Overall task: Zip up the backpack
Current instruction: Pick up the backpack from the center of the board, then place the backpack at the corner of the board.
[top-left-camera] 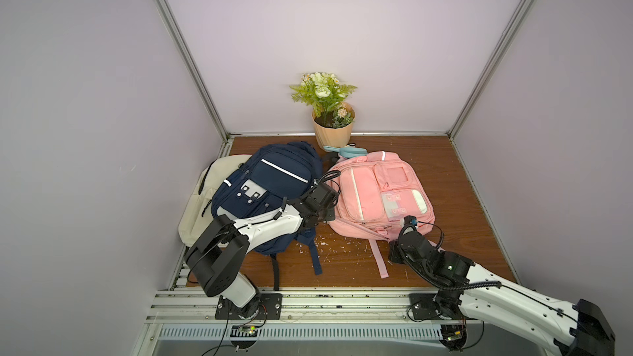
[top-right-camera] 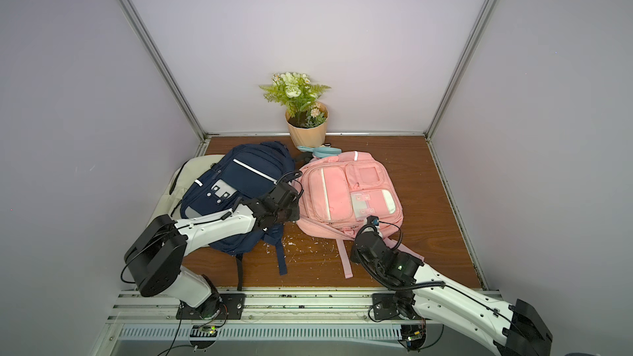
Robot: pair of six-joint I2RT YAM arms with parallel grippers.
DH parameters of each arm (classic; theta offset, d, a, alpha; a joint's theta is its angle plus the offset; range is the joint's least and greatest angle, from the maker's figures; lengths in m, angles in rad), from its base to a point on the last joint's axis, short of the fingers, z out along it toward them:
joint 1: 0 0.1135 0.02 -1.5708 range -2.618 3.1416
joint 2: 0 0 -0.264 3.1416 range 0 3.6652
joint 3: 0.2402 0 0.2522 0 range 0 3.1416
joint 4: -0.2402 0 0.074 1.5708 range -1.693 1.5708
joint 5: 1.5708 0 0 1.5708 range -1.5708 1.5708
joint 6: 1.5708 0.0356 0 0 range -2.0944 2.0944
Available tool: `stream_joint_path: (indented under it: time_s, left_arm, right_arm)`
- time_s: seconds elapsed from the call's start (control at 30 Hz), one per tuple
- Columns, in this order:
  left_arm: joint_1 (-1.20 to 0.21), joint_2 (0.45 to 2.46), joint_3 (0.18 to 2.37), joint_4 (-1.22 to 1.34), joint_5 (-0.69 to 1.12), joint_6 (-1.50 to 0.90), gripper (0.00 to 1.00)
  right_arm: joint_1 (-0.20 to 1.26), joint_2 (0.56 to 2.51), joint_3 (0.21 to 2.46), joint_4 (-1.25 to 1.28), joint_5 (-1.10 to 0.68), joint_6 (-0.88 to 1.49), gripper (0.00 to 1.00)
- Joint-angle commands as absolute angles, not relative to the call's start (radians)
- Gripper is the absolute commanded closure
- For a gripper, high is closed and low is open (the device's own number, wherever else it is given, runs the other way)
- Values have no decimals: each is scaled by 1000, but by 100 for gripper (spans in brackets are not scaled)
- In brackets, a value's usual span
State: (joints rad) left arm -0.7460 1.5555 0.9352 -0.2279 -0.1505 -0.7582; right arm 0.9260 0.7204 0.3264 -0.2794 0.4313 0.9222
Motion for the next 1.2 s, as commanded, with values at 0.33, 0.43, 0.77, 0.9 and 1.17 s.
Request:
stream_joint_path:
  time_s: [0.33, 0.43, 0.77, 0.9, 1.17]
  left_arm:
    - [-890, 1391, 1197, -348, -408, -289, 100]
    - [-894, 1341, 1232, -353, -405, -172, 100]
    - [-975, 1243, 1357, -366, -502, 269, 100]
    - [-975, 1190, 1354, -339, -479, 372, 100]
    - [-974, 1123, 1354, -238, -442, 551, 100]
  right_arm:
    - [908, 487, 503, -227, 624, 419, 23]
    - [901, 478, 544, -150, 669, 296, 13]
    - [715, 797, 895, -145, 374, 16, 10]
    - [664, 840, 964, -112, 314, -55, 10]
    - [586, 880, 1077, -45, 99, -156, 13]
